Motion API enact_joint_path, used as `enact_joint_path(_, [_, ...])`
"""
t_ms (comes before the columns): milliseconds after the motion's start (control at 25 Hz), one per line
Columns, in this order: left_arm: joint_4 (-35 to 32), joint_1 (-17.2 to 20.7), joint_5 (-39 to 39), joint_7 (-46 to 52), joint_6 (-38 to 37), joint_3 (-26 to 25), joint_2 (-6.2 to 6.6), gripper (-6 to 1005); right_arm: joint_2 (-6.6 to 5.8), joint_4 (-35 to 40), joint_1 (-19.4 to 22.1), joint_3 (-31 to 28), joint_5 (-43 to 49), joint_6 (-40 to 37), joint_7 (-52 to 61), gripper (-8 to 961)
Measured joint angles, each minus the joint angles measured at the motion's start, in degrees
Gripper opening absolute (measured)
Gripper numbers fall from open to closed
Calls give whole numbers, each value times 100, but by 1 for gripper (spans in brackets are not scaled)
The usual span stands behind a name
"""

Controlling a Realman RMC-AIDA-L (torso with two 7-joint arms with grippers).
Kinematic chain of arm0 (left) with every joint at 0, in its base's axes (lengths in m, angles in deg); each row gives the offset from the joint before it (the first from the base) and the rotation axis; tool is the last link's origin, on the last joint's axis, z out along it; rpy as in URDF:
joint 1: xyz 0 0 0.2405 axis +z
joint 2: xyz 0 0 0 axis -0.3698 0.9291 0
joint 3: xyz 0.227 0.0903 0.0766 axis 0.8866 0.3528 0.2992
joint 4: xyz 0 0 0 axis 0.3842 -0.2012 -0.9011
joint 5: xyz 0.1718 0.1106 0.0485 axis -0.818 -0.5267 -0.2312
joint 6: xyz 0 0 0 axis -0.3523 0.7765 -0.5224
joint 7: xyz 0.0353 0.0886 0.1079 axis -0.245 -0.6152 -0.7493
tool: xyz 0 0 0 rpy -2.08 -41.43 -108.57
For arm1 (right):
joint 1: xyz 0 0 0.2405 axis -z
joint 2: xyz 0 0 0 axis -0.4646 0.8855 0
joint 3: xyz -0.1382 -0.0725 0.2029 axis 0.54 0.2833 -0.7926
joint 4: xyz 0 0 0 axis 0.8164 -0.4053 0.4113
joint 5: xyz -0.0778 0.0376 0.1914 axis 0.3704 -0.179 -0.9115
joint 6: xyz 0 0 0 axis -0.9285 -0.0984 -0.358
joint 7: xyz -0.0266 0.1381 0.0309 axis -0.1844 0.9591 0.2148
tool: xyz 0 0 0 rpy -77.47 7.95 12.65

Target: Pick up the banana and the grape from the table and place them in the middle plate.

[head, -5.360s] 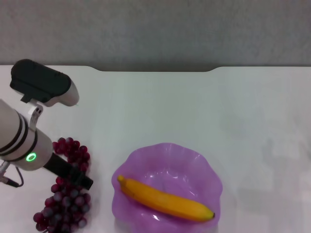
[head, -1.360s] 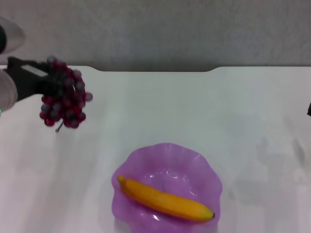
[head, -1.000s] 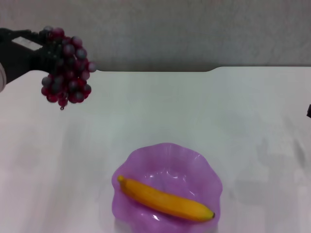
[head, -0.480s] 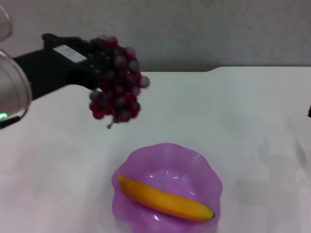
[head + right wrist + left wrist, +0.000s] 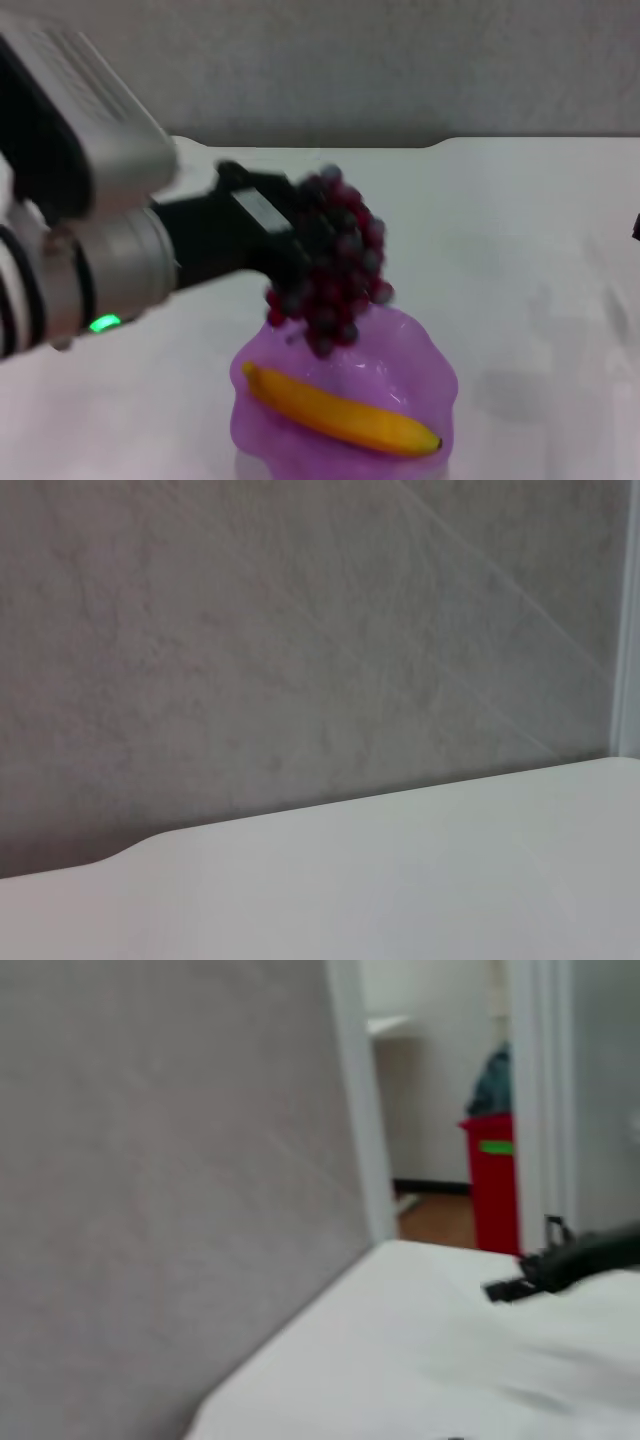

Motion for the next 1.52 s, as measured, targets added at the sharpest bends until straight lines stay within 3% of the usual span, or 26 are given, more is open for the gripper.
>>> enact_joint_path(360, [-1079, -529, 85, -423, -92, 574, -17, 252, 0, -45, -76, -9, -1, 0, 0, 862])
enact_joint_path(920, [-2779, -964, 1001, -1921, -288, 727, -28, 295, 8, -55, -98, -9, -1, -1, 0, 860])
enact_joint_path(1480, [-3035, -1103, 1154, -2146, -291, 569, -17, 338, 9, -55, -114, 1, -1, -1, 0, 860])
enact_joint_path(1520, [-3023, -1102, 1144, -2149, -305, 529, -17, 379, 9, -55, -114, 4, -1, -1, 0, 860])
